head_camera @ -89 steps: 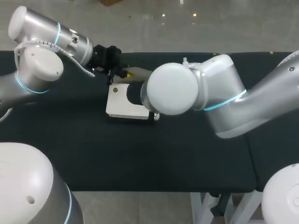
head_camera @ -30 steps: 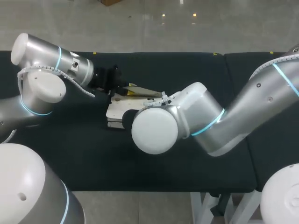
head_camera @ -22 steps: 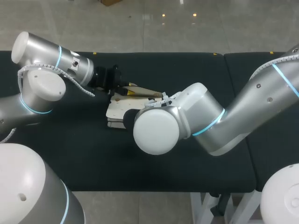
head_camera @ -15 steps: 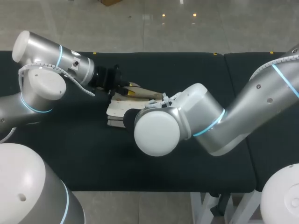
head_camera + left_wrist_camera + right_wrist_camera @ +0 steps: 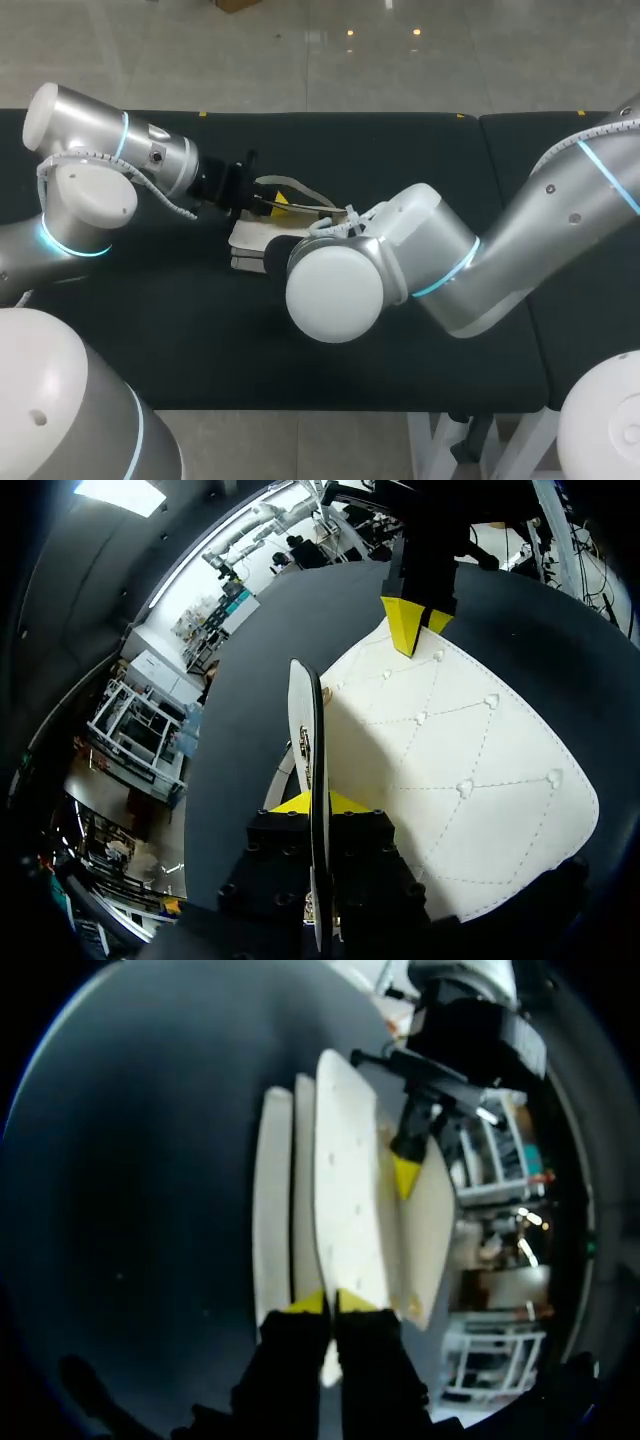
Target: Pick up the bag, open it, inspect its contents, close it, and place it on the opposite side
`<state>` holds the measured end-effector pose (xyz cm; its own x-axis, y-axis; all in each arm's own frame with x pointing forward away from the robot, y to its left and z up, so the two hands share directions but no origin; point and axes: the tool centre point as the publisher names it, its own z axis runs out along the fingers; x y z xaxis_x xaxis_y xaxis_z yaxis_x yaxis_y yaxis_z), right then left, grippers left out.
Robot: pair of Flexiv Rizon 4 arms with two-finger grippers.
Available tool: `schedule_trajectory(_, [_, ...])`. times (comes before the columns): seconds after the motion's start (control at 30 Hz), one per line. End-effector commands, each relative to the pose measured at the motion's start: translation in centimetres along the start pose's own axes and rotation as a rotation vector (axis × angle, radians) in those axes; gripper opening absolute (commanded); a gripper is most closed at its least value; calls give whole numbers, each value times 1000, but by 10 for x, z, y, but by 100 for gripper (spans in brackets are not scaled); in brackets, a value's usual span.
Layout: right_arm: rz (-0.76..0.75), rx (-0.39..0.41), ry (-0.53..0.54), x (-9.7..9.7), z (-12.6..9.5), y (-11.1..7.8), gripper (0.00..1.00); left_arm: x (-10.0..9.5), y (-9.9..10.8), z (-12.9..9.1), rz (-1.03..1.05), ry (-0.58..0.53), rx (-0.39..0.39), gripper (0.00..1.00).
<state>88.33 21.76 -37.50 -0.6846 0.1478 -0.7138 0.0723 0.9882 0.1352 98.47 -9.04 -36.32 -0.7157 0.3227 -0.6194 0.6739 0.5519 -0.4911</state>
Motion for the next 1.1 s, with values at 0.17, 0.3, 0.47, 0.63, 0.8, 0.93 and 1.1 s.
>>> schedule_trajectory(0.17, [1,2,-4,2,2,1,0,13,-4,-5,-10,-28,7,20])
schedule_trajectory(0.3, [1,2,-4,2,2,1,0,7,-6,-13,-42,-41,17,56])
schedule_trajectory(0.47, [1,2,-4,2,2,1,0,4,-9,-26,-51,-73,54,51])
schedule_trajectory(0.63, [1,2,-4,2,2,1,0,0,-15,-32,-27,-96,70,45])
schedule_trajectory(0.8, [1,2,-4,2,2,1,0,-3,-17,-33,-5,-102,64,0])
schedule_trajectory(0.93, [1,2,-4,2,2,1,0,2,-17,-31,6,-94,73,0])
schedule_trajectory(1.1, [1,2,-4,2,2,1,0,23,-20,-28,29,-68,93,0])
